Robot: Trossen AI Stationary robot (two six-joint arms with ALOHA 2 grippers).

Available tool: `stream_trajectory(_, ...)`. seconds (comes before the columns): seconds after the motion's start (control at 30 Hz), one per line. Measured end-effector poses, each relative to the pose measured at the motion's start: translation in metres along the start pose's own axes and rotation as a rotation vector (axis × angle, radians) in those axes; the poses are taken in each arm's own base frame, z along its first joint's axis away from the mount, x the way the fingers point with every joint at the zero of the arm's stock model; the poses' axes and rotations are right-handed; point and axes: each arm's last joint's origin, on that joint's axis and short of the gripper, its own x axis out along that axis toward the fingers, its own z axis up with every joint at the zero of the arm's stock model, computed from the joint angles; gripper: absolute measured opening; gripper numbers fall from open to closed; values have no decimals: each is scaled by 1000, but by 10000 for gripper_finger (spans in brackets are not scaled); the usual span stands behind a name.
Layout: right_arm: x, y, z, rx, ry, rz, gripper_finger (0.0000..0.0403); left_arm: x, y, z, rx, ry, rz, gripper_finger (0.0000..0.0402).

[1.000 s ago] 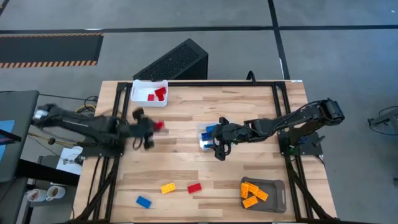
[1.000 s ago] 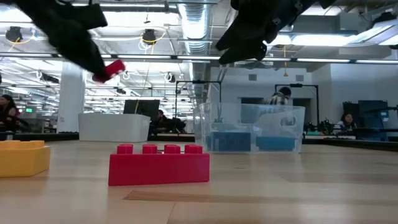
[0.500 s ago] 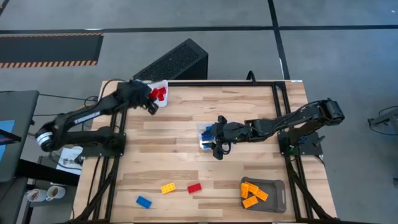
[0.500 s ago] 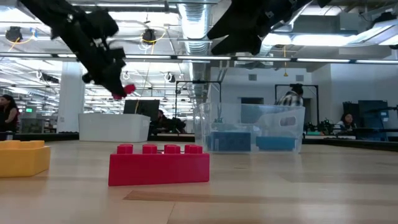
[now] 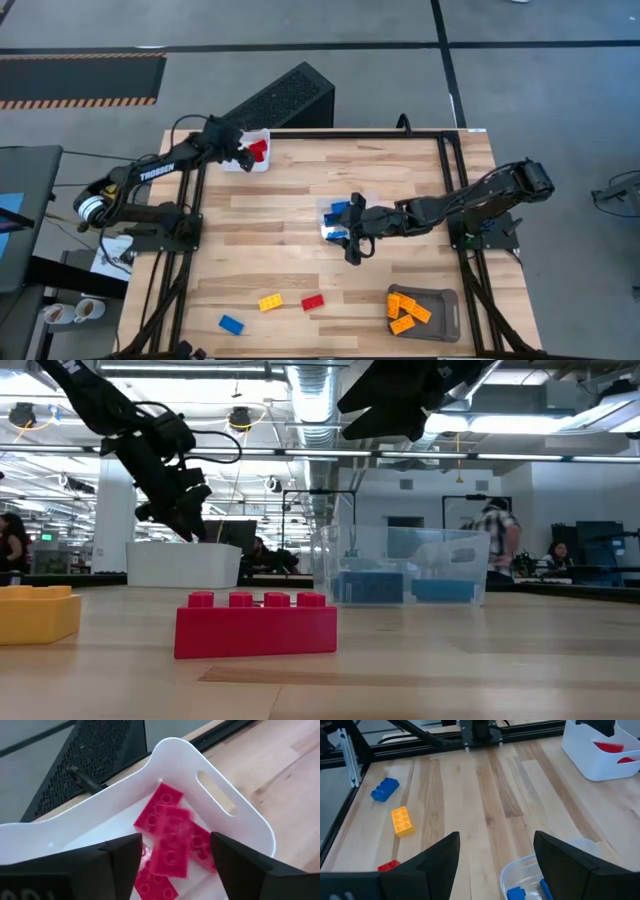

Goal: Sort & place blocks by color
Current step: Put the blue game piece into the transparent bin

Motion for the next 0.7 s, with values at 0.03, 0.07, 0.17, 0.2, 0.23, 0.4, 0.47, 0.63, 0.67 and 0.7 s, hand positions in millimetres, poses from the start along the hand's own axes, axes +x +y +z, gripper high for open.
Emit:
stream_trajectory(0.03, 0, 0, 0, 1, 0, 0, 275, -1, 0, 1, 0, 1, -3, 225)
stream_trajectory(0.07, 0, 0, 0, 1, 0, 0, 275, -2, 0, 3, 2, 5, -13, 231)
stream_trajectory(0.17, 0, 0, 0, 2, 0, 0, 275, -7, -4, 12, 33, 12, -93, 247)
stream_trajectory(0.2, 0, 0, 0, 2, 0, 0, 275, -10, -7, 15, 50, 13, -144, 251)
stream_trajectory(0.23, 0, 0, 0, 3, 0, 0, 275, -15, -11, 19, 74, 6, -204, 254)
stream_trajectory(0.4, 0, 0, 0, 2, 0, -2, 275, -57, -47, 29, 246, -140, -465, 254)
stream_trajectory(0.47, 0, -1, 0, 3, -5, -20, 275, -79, -63, 26, 312, -196, -527, 247)
stream_trajectory(0.63, 0, 0, 0, 1, -13, -47, 275, -131, -101, 1, 416, -237, -682, 229)
stream_trajectory(0.67, 0, 0, 0, 1, -13, -47, 275, -140, -107, -6, 435, -233, -714, 225)
stream_trajectory(0.7, 0, 0, 0, 0, -13, -47, 275, -148, -113, -13, 453, -229, -742, 222)
